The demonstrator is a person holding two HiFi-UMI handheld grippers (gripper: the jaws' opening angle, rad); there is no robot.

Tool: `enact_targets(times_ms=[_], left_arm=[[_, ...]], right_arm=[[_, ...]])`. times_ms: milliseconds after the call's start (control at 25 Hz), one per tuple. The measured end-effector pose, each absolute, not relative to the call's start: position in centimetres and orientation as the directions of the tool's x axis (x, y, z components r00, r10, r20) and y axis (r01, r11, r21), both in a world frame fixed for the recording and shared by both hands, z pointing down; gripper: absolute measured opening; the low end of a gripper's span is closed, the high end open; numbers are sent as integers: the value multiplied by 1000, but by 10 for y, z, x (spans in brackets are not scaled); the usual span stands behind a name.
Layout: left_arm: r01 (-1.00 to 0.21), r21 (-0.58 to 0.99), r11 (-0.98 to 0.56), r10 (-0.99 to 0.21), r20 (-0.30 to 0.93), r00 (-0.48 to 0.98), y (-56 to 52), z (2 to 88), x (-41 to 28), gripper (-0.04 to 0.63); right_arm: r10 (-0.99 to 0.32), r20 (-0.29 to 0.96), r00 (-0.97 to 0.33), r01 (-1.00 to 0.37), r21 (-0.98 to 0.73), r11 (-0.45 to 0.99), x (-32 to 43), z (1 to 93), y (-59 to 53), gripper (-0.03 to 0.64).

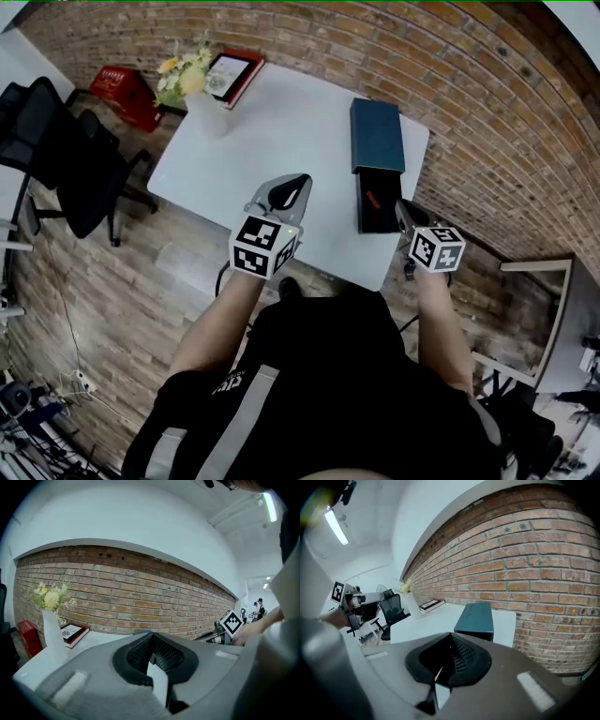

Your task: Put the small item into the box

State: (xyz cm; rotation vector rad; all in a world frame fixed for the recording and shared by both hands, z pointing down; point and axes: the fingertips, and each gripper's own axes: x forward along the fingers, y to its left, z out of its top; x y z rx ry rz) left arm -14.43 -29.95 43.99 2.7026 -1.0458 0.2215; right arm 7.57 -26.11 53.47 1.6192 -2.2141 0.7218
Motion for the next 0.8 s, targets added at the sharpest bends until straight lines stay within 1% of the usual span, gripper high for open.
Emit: enact_targets(times_ms=[200, 320, 560, 680, 800], left_arm=[[-676, 150, -721, -649, 195, 735, -293, 422, -133, 6], [-682, 165, -713, -660, 171, 732, -294, 410, -121, 5], [-714, 175, -678, -699, 149, 700, -296, 392, -84, 5], [-735, 165, -658, -714, 173, 678, -299, 399, -66, 5], [-758, 185, -626, -725, 222, 652, -301, 413, -51, 5]], right_arm=[[-819, 456, -349, -930, -276, 243, 78, 517, -264, 2], [-832, 419, -363, -923, -284, 260, 85, 500, -269, 2], [-861, 358, -362, -922, -273, 274, 134, 468, -262, 2], [-865, 336, -373, -914, -294, 280, 161, 465, -258, 2], [-862, 351, -367, -915, -303, 266, 185, 477, -252, 2]])
